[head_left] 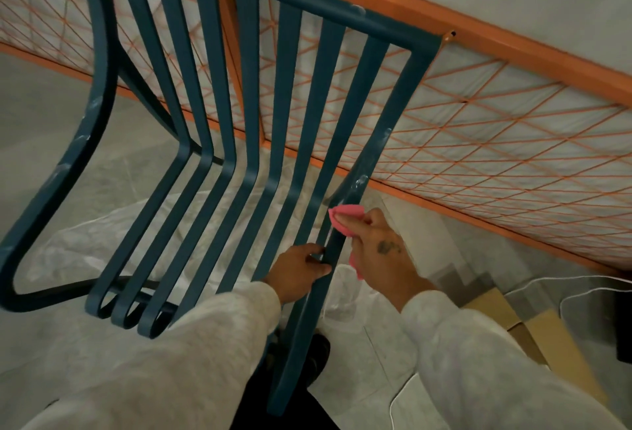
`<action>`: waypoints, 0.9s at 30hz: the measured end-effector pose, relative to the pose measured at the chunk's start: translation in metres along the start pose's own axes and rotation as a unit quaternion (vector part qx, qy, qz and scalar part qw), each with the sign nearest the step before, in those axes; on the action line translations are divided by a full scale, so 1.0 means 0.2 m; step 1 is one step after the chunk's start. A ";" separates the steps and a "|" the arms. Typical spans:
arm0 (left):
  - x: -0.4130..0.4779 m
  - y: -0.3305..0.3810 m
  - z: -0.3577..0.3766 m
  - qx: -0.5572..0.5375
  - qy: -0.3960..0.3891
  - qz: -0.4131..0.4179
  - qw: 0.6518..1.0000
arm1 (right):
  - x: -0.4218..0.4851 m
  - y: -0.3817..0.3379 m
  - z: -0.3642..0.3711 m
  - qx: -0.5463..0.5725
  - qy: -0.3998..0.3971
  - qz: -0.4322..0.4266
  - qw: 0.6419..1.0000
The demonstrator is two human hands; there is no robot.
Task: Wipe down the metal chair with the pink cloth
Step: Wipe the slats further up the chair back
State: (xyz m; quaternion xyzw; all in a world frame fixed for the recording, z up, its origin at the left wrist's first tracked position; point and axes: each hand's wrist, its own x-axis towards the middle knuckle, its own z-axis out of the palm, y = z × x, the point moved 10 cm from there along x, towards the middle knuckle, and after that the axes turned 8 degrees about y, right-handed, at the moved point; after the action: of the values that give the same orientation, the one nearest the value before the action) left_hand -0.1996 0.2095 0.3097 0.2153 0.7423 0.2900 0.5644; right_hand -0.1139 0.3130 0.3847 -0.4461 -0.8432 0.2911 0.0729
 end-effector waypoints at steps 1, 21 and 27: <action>-0.01 0.00 0.00 -0.002 -0.001 0.002 1.000 | -0.04 -0.03 0.03 -0.007 -0.004 -0.005 1.000; -0.03 0.04 -0.02 0.038 -0.012 0.025 0.999 | -0.02 -0.26 0.23 -0.230 -0.163 -0.137 0.949; -0.03 0.03 -0.02 -0.005 -0.021 0.007 1.000 | 0.17 -0.18 0.06 -0.214 -0.096 -0.102 0.967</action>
State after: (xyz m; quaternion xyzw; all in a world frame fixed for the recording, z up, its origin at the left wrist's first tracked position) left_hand -0.2018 0.2093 0.3184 0.2236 0.7273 0.2926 0.5792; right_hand -0.1632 0.3196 0.3900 -0.3330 -0.9299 0.1363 -0.0768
